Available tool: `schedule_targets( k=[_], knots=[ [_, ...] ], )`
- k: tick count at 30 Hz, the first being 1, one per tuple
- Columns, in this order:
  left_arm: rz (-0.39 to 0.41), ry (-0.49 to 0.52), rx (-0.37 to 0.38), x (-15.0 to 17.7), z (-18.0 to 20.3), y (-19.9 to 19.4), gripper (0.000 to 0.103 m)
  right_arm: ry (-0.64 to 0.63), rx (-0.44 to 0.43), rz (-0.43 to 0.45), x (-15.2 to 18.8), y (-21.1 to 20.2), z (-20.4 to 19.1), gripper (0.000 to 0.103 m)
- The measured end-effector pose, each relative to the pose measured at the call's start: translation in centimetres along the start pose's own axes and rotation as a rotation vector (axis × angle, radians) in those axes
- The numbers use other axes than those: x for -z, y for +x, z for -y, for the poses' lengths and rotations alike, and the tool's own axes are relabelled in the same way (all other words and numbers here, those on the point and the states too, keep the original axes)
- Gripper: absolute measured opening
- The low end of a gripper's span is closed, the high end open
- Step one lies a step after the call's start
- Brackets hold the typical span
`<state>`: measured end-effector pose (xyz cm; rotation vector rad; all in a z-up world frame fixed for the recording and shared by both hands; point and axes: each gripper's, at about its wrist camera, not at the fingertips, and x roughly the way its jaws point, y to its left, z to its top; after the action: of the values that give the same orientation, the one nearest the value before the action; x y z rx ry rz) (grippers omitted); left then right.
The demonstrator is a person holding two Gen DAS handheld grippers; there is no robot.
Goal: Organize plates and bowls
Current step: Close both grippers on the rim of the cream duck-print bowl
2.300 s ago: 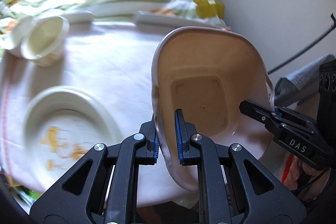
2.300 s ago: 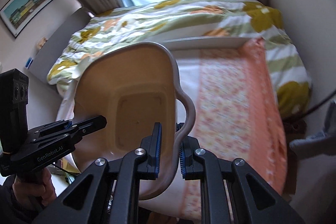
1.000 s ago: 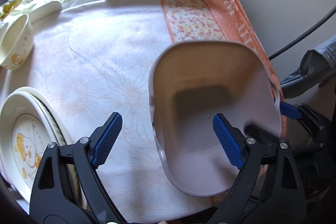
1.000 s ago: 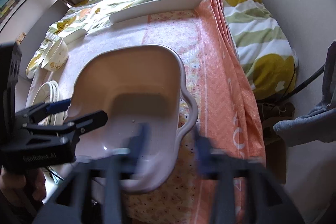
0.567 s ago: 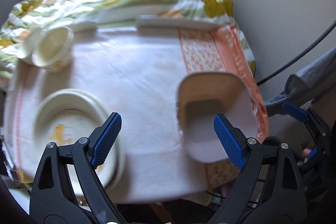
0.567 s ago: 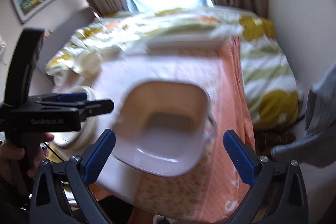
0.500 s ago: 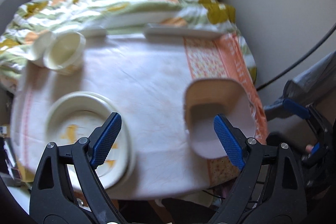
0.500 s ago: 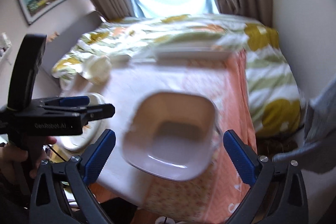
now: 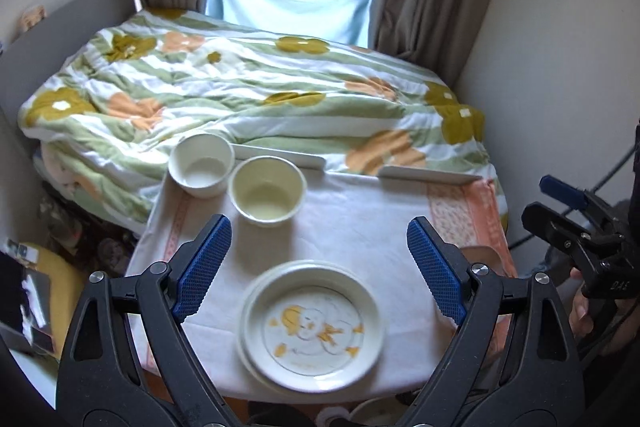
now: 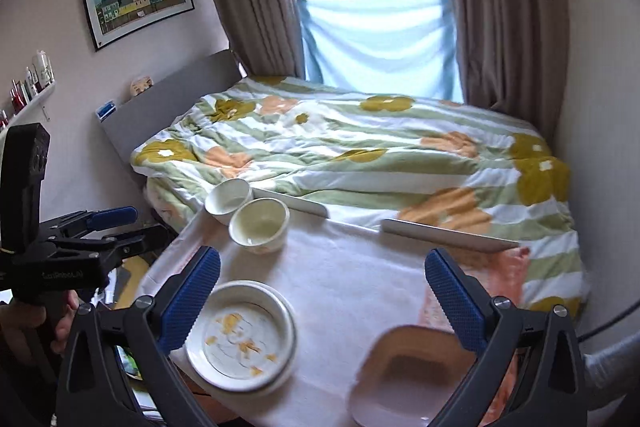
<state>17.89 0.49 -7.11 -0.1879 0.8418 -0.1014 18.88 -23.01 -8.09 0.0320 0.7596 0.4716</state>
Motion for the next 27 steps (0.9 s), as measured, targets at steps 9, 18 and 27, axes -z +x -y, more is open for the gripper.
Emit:
schedule_targets(
  k=[9, 18, 27],
  knots=[
    [-0.145, -0.078, 0.029, -2.1, -10.3, 9.1, 0.083, 0.164, -0.009, -0.194, -1.7, 14.2, -2.6, 0.089],
    [-0.336, -0.077, 0.110, -1.3, -13.7, 21.5, 0.048, 0.324, 0.044, -0.393, 0.5, 27.3, -2.0, 0.065],
    [-0.411, -0.034, 0.131, -1.0, -13.9, 27.3, 0.029, 0.395, 0.035, -0.476, 1.7, 31.8, -1.3, 0.032]
  ],
)
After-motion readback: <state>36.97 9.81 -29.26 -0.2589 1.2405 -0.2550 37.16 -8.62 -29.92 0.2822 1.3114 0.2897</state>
